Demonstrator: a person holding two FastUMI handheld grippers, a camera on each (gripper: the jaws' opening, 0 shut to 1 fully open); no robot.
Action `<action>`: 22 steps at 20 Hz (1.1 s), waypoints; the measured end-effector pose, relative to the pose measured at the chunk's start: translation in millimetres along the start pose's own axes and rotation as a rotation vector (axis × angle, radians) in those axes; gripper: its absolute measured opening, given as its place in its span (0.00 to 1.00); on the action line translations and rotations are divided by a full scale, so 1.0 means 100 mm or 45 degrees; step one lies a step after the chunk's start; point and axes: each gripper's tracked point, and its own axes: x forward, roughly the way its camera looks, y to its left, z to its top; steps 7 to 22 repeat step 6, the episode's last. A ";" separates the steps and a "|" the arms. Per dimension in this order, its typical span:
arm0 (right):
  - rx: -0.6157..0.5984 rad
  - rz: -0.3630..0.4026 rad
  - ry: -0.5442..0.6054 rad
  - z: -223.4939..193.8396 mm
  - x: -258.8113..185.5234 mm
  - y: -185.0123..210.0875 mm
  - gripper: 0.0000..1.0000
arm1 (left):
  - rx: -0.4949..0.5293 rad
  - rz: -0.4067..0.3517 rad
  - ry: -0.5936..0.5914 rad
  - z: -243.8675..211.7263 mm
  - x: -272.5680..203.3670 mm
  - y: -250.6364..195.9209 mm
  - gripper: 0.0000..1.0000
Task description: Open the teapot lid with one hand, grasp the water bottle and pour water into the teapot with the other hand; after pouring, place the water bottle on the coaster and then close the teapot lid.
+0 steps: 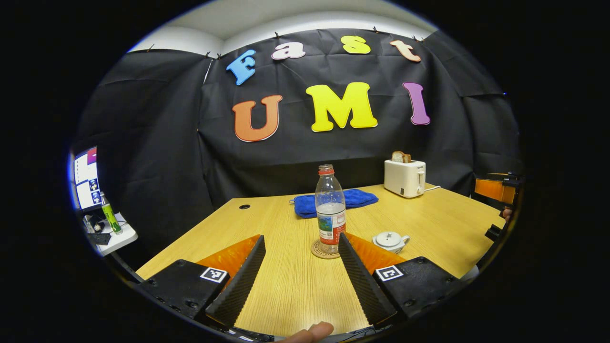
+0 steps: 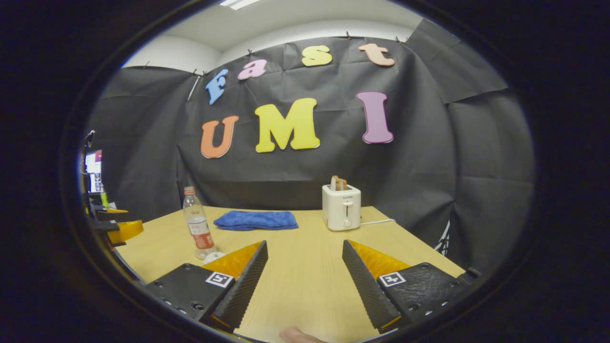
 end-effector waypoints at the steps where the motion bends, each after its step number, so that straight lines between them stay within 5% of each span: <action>1: -0.002 0.003 -0.004 0.01 -0.01 0.01 0.95 | 0.004 0.000 -0.006 0.00 0.01 -0.01 0.97; 22: -0.010 0.025 -0.004 -0.01 -0.01 0.08 0.95 | -0.012 0.034 -0.015 0.01 0.00 0.05 0.96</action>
